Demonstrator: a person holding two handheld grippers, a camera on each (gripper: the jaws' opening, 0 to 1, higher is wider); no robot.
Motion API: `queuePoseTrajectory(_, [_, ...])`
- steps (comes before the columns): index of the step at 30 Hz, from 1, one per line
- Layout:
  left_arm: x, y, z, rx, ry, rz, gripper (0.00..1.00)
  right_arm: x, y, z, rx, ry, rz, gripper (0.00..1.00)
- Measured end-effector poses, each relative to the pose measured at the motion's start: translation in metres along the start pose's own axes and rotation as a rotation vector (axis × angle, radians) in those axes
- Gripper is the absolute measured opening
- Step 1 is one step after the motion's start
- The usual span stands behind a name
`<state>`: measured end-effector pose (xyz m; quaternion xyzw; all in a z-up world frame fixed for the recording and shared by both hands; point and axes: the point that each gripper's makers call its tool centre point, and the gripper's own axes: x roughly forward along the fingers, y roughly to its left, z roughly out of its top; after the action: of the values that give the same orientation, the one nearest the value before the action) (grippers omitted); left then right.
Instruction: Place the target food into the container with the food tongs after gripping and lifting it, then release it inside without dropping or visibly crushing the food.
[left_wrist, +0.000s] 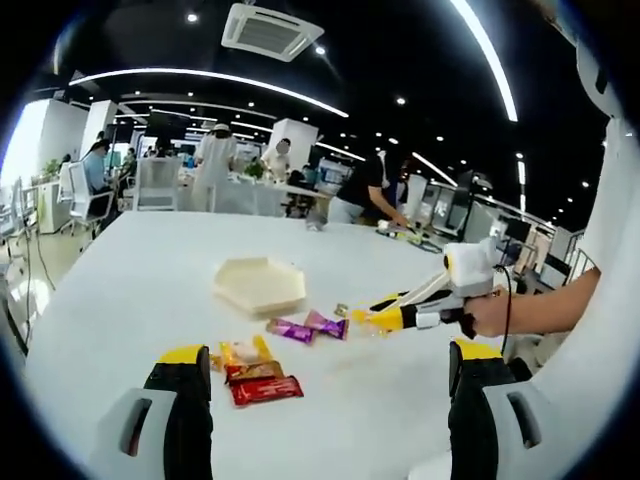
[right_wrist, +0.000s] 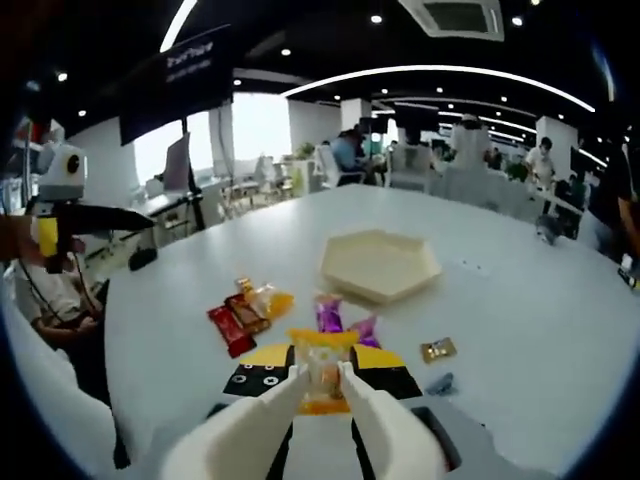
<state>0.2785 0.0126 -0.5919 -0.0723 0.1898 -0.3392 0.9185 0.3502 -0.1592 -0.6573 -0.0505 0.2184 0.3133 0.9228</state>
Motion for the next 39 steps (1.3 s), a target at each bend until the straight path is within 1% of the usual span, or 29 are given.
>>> queuePoseTrajectory(7, [0.019,-0.006,0.004,0.004,-0.001,-0.051,0.99,-0.021,-0.011,0.009,0.046,-0.022,-0.031,0.21])
queuePoseTrajectory(10, [0.025,-0.006,0.006,0.006,-0.005,-0.064,0.99,-0.026,-0.011,0.01,0.036,-0.02,-0.039,0.21])
queuePoseTrajectory(19, [0.04,-0.002,0.011,0.009,-0.005,-0.084,0.99,-0.043,-0.022,0.022,0.068,-0.048,-0.06,0.21])
queuePoseTrajectory(21, [0.042,-0.005,0.012,0.016,-0.004,-0.101,1.0,-0.045,-0.024,0.024,0.07,-0.056,-0.061,0.21])
queuePoseTrajectory(25, [0.049,-0.009,0.01,0.05,0.016,-0.126,1.0,-0.045,-0.024,0.025,0.06,-0.052,-0.062,0.21])
queuePoseTrajectory(30, [0.05,-0.01,0.01,0.044,0.022,-0.138,1.0,-0.042,-0.027,0.031,0.068,-0.061,-0.066,0.21])
queuePoseTrajectory(36, [0.044,-0.005,0.011,0.042,0.025,-0.139,1.0,-0.034,-0.033,0.042,0.057,-0.071,-0.067,0.21])
queuePoseTrajectory(39, [0.04,-0.002,0.014,0.03,0.009,-0.138,1.0,-0.025,-0.04,0.05,0.05,-0.074,-0.066,0.21])
